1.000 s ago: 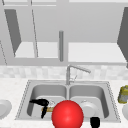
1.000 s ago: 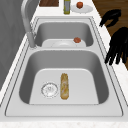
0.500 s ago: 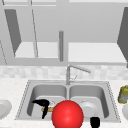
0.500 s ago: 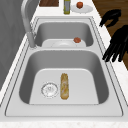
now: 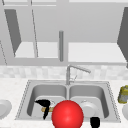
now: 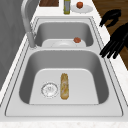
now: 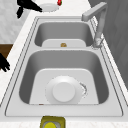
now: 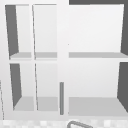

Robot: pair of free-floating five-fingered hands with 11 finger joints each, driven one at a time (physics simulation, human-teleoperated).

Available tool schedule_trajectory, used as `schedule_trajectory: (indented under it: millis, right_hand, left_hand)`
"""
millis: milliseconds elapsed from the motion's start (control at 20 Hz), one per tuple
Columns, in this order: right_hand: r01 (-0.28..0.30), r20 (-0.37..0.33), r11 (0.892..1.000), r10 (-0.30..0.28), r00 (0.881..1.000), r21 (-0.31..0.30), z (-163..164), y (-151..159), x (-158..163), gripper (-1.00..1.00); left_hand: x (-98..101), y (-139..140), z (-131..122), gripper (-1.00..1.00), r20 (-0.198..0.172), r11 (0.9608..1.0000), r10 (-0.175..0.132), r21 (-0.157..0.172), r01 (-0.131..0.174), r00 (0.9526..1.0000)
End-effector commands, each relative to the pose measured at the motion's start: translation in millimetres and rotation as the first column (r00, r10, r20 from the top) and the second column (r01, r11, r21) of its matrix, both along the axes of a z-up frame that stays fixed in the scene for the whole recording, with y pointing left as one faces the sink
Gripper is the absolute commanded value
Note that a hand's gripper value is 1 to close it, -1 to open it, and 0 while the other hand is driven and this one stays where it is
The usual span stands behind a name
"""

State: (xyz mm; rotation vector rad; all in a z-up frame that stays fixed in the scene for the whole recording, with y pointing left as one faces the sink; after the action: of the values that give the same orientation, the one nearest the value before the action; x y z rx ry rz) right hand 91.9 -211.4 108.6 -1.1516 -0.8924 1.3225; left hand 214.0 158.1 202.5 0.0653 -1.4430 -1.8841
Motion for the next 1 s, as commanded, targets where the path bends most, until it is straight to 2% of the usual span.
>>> schedule_trajectory:
  millis: [0, 250, 400, 500, 750, 800, 850, 900, 950]
  right_hand:
    - [0.000, 0.000, 1.000, 0.000, 1.000, 0.000, 0, 0, 0, 0.00]
    - [0.000, 0.000, 1.000, 0.000, 1.000, 0.000, 0, 0, 0, 0.00]
    - [0.000, 0.000, 1.000, 0.000, 1.000, 0.000, 0, 0, 0, 0.00]
    - [0.000, 0.000, 1.000, 0.000, 1.000, 0.000, 0, 0, 0, 0.00]
    - [0.000, 0.000, 1.000, 0.000, 1.000, 0.000, 0, 0, 0, 0.00]
    - [0.000, 0.000, 1.000, 0.000, 1.000, 0.000, 0, 0, 0, 0.00]
    - [0.000, 0.000, 1.000, 0.000, 1.000, 0.000, 0, 0, 0, 0.00]
    - [0.000, 0.000, 1.000, 0.000, 1.000, 0.000, 0, 0, 0, 0.00]
    - [0.000, 0.000, 1.000, 0.000, 1.000, 0.000, 0, 0, 0, 0.00]
  left_hand:
    - [-5.5, -1, 1, -1.00, 0.024, 0.9921, -0.093, -0.083, 0.094, 0.9954]
    - [-11.8, -1, 7, -1.00, 0.017, 0.9826, -0.163, -0.087, 0.164, 0.9864]
    - [-16.1, 0, 12, -1.00, 0.010, 0.9775, -0.200, -0.068, 0.200, 0.9798]
    - [-15.3, -1, 20, -1.00, 0.026, 0.9732, -0.219, -0.067, 0.220, 0.9754]
    - [-17.2, -1, 35, -1.00, 0.031, 0.9673, -0.239, -0.079, 0.241, 0.9705]
    - [-20.4, 5, 29, -1.00, 0.020, 0.9703, -0.226, -0.083, 0.227, 0.9739]
    - [-22.7, 1, 29, -1.00, 0.018, 0.9843, -0.153, -0.086, 0.154, 0.9880]
    - [-17.0, 3, 28, -1.00, 0.018, 0.9882, -0.126, -0.086, 0.127, 0.9919]
    - [-17.7, 1, 29, -1.00, 0.020, 0.9874, -0.126, -0.095, 0.127, 0.9919]
